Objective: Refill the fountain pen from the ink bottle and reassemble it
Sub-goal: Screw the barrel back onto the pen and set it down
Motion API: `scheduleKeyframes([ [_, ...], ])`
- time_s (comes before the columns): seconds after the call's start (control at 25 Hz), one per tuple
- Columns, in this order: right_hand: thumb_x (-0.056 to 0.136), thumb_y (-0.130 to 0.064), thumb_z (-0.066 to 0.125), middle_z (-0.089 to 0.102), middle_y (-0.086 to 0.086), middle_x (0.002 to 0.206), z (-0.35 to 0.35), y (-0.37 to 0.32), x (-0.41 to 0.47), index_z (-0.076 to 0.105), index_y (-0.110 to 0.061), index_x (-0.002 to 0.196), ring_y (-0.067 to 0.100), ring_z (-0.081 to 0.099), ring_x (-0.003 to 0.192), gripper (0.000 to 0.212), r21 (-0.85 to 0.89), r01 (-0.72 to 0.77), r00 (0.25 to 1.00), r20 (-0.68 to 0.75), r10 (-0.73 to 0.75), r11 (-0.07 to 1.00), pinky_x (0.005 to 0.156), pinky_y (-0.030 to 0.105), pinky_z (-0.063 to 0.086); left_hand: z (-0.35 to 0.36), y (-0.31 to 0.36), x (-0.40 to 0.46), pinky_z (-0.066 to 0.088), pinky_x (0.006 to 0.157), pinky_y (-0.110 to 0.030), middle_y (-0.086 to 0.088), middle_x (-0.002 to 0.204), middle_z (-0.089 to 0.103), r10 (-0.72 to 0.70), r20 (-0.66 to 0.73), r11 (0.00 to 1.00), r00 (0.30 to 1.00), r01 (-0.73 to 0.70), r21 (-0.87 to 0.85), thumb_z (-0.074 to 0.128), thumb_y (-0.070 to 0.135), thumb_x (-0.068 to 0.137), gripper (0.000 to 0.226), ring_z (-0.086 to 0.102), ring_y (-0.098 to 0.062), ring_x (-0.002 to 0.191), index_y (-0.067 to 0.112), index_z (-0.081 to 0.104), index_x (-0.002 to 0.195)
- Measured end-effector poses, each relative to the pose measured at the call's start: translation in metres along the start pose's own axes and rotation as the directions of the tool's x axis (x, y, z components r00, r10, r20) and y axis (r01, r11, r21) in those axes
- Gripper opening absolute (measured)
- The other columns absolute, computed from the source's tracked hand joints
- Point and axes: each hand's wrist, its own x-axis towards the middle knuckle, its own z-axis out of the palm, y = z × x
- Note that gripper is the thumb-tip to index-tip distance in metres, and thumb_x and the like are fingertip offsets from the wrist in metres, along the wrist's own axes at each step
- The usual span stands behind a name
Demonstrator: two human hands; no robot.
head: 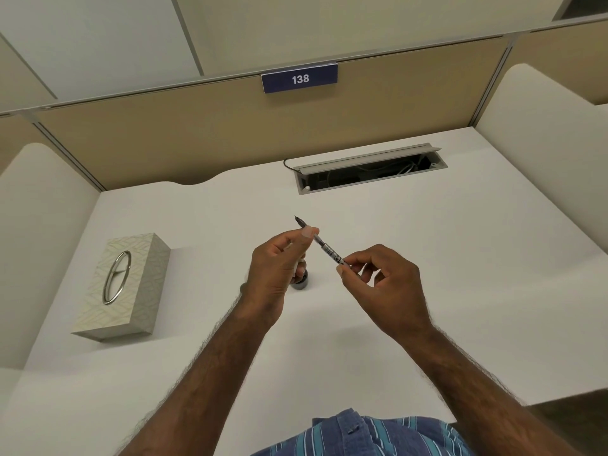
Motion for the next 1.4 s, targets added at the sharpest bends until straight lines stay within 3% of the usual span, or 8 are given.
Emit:
scheduleKeyframes([
  [0.24,0.089,-0.022,0.083,0.073,-0.013,0.085,0.0030,-0.0017,0.0020,0.076,-0.026,0.089,0.016,0.067,0.076,0.008,0.007,0.000,1.000,-0.012,0.001,1.000,0.064,0.027,0.050,0.0083,0.0000,-0.0080,0.046,0.073,-0.038,0.002,0.076,0.049,-0.011,0.003,1.000,1.000,0.011,-0.001,0.073,0.050,0.088,0.026,0.046,-0.018,0.067,0.030,0.083,0.104],
  [0.4,0.097,-0.021,0.075,0.076,-0.013,0.085,0.0029,-0.0002,0.0023,0.079,-0.026,0.088,0.013,0.066,0.077,0.010,0.159,-0.153,0.987,0.076,0.142,0.975,0.066,0.023,0.050,0.0084,0.0015,-0.0079,0.045,0.072,-0.038,0.001,0.074,0.047,-0.002,0.000,1.000,1.000,0.002,0.004,0.073,0.048,0.089,0.026,0.044,-0.019,0.067,0.029,0.083,0.104],
  [0.52,0.103,-0.016,0.067,0.074,-0.004,0.077,0.0027,-0.0004,0.0058,0.080,-0.019,0.100,0.016,0.062,0.065,0.013,0.370,-0.328,0.943,0.180,0.279,0.869,0.058,0.032,0.049,0.0095,0.0033,-0.0075,0.044,0.072,-0.039,0.000,0.074,0.047,-0.002,0.004,1.000,1.000,0.002,0.004,0.074,0.052,0.085,0.031,0.045,-0.018,0.066,0.029,0.083,0.104],
  [0.64,0.101,-0.014,0.072,0.073,0.007,0.076,0.0020,-0.0022,0.0076,0.073,-0.012,0.112,0.021,0.063,0.060,0.011,0.482,-0.365,0.930,0.230,0.287,0.796,0.050,0.032,0.049,0.0088,0.0027,-0.0061,0.045,0.073,-0.039,0.001,0.074,0.049,0.004,0.004,1.000,1.000,-0.004,0.005,0.073,0.058,0.080,0.039,0.046,-0.018,0.067,0.030,0.083,0.105],
  [0.76,0.092,-0.014,0.082,0.074,0.014,0.081,0.0038,-0.0024,0.0061,0.075,-0.010,0.106,0.019,0.066,0.059,0.016,0.447,-0.362,0.931,0.224,0.290,0.818,0.049,0.032,0.051,0.0078,0.0005,-0.0053,0.046,0.074,-0.038,0.002,0.074,0.049,0.003,0.005,1.000,1.000,-0.003,0.004,0.073,0.052,0.087,0.030,0.046,-0.019,0.069,0.030,0.083,0.106],
  [0.96,0.106,-0.023,0.063,0.078,0.011,0.083,0.0066,0.0002,0.0031,0.077,-0.012,0.109,0.025,0.064,0.065,0.017,0.475,-0.411,0.908,0.285,0.306,0.778,0.053,0.034,0.047,0.0094,0.0017,-0.0079,0.046,0.074,-0.037,0.003,0.072,0.049,0.002,0.008,1.000,1.000,-0.002,0.017,0.072,0.056,0.084,0.033,0.047,-0.018,0.070,0.032,0.083,0.105],
  [1.12,0.100,-0.023,0.073,0.078,0.011,0.081,0.0099,-0.0032,0.0013,0.070,-0.013,0.112,0.024,0.064,0.061,0.015,0.441,-0.414,0.903,0.312,0.297,0.796,0.051,0.033,0.047,0.0099,0.0005,-0.0101,0.046,0.073,-0.038,-0.002,0.072,0.048,-0.003,0.007,1.000,1.000,0.003,0.001,0.073,0.055,0.084,0.032,0.045,-0.020,0.068,0.032,0.083,0.103],
  [1.4,0.104,-0.028,0.068,0.077,0.017,0.085,0.0104,-0.0025,0.0014,0.067,-0.012,0.116,0.028,0.066,0.063,0.020,0.468,-0.466,0.876,0.365,0.316,0.751,0.050,0.034,0.049,0.0093,-0.0021,-0.0105,0.047,0.074,-0.037,-0.001,0.071,0.048,-0.019,-0.004,1.000,1.000,0.019,0.000,0.071,0.047,0.092,0.023,0.045,-0.020,0.071,0.031,0.083,0.104],
])
